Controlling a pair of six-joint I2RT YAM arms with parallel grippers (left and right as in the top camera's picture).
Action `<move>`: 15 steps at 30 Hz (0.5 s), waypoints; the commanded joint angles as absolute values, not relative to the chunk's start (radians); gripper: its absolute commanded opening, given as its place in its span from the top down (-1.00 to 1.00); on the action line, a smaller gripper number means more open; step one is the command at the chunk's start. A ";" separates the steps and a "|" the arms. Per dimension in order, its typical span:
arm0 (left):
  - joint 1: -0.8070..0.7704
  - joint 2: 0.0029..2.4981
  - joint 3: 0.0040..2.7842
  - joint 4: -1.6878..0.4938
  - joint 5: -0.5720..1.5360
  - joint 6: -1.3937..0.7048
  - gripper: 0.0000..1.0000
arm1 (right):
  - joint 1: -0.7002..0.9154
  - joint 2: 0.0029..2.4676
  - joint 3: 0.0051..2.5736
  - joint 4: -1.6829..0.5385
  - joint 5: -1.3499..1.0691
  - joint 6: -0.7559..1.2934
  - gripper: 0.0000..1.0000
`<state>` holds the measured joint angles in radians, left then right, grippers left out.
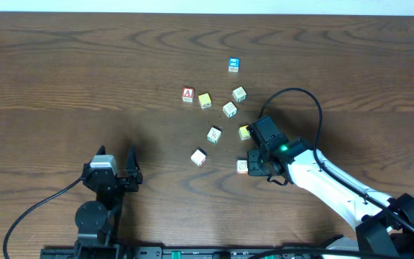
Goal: Lift 5 blocks
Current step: 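Lower the B block beside the blue-topped block and open the right gripper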
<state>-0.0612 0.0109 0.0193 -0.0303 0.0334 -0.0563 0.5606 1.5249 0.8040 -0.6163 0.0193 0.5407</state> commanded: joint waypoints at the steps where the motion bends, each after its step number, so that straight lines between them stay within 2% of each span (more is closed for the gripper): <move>1: -0.057 0.004 0.004 -0.071 0.007 -0.065 -0.42 | 0.566 1.528 0.777 -0.617 0.037 0.569 0.52; 10: -0.057 0.005 0.004 -0.071 0.007 -0.065 -0.42 | 0.566 1.528 0.725 -0.570 0.037 0.580 0.46; 15: -0.057 0.005 0.004 -0.071 0.007 -0.065 -0.42 | 0.566 1.528 0.725 -0.551 0.037 0.580 0.30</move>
